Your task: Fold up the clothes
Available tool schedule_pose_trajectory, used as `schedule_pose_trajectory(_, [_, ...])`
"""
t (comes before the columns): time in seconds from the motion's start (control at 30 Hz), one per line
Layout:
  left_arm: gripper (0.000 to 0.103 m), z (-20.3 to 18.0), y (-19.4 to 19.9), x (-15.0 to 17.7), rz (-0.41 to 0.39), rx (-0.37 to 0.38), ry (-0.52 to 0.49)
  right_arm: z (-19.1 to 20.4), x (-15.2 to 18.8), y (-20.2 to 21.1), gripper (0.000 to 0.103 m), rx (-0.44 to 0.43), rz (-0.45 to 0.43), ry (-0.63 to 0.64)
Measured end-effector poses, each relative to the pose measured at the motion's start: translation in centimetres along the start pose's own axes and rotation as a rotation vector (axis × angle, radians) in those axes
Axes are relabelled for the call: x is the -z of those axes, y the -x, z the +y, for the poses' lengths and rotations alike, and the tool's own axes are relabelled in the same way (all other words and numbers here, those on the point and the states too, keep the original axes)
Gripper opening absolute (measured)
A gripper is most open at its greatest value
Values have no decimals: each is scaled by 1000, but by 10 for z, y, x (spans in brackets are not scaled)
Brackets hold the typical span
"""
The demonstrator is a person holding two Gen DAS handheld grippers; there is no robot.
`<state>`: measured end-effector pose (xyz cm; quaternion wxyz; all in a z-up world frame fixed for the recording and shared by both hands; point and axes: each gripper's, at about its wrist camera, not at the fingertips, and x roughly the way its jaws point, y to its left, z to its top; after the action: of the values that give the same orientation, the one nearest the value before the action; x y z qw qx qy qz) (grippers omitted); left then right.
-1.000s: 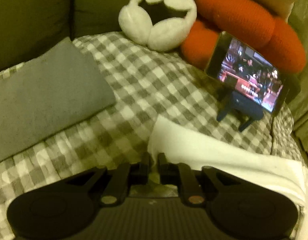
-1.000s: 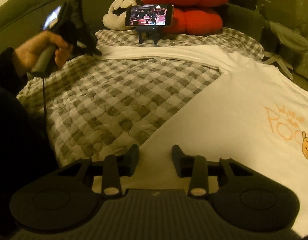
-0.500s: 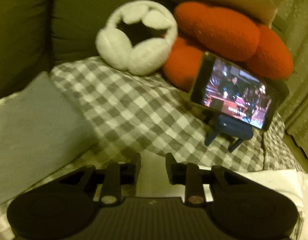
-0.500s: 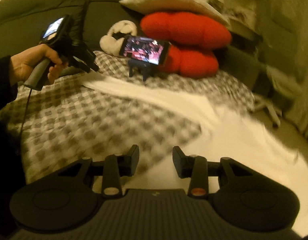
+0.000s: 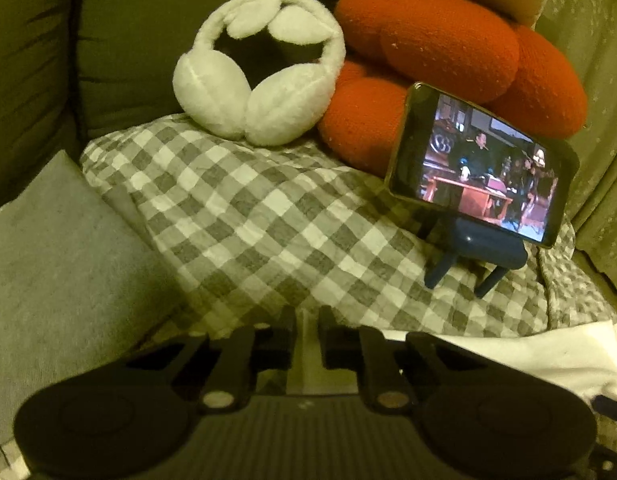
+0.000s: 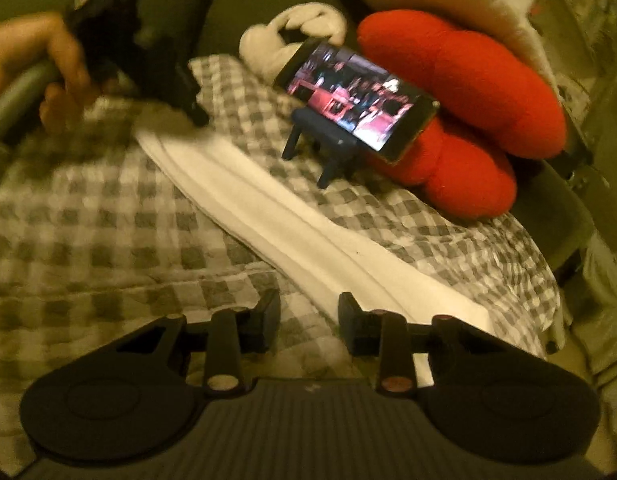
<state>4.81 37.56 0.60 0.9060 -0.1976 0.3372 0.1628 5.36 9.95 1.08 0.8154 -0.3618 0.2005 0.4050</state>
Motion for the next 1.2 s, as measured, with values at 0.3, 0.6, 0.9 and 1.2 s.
schedule_pose_trajectory(0.3, [9, -1, 0, -1, 3, -5, 2, 4, -13, -8, 7, -15, 1, 46])
schedule_pose_trajectory(0.6, [8, -4, 4, 2, -10, -64, -38, 10, -4, 2, 7, -51, -21, -33])
schedule_pose_trajectory(0.9, [14, -5, 25, -2, -34, -99, -41, 8, -1, 4, 14, -64, -23, -94])
schedule_pose_trajectory(1.2, [14, -34, 48, 12, -75, -8, -160, 0, -25, 22, 14, -118, -166, -217])
